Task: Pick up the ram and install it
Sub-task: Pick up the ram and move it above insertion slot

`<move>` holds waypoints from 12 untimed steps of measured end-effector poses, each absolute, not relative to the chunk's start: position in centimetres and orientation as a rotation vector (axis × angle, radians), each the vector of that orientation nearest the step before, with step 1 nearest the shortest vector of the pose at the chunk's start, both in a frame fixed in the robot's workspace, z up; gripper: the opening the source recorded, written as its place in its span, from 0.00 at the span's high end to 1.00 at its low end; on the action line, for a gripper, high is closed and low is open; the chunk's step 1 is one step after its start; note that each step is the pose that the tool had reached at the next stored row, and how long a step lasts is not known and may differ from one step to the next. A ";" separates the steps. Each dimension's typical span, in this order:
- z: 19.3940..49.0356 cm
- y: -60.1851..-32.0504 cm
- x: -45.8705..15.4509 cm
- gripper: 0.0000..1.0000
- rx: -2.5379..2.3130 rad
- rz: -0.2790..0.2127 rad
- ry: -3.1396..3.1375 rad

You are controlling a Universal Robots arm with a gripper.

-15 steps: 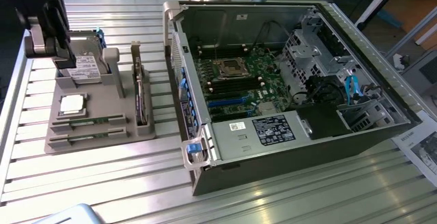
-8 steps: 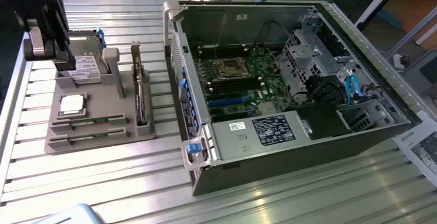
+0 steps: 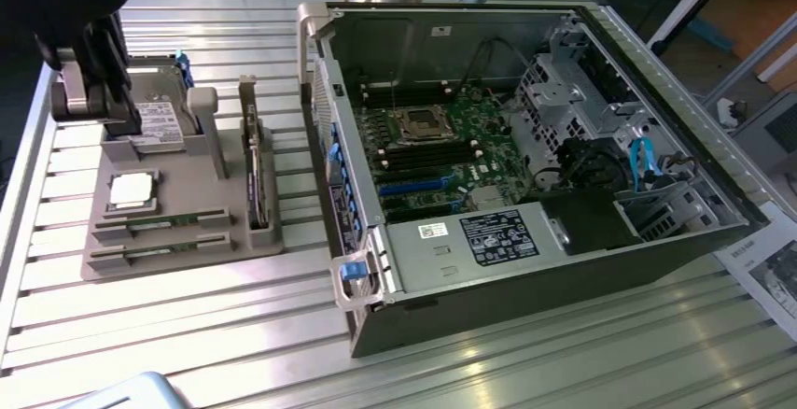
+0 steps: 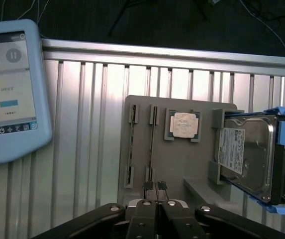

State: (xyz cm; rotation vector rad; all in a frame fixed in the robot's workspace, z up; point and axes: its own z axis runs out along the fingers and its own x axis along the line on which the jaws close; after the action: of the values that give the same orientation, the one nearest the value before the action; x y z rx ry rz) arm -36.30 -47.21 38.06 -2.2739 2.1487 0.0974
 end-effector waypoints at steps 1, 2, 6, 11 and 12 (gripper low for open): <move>38.0 -47.2 -36.3 0.90 -2.274 0.097 2.149; 37.8 -47.2 -36.3 0.90 -2.274 0.097 2.149; 37.8 -47.2 -36.3 0.90 -2.274 0.097 2.149; 37.7 -47.2 -36.3 0.90 -2.274 0.097 2.149; 37.7 -47.2 -36.3 0.90 -2.274 0.097 2.149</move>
State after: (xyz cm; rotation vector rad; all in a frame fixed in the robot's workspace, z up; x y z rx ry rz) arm -36.34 -47.21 37.69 -2.2737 2.1486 0.0973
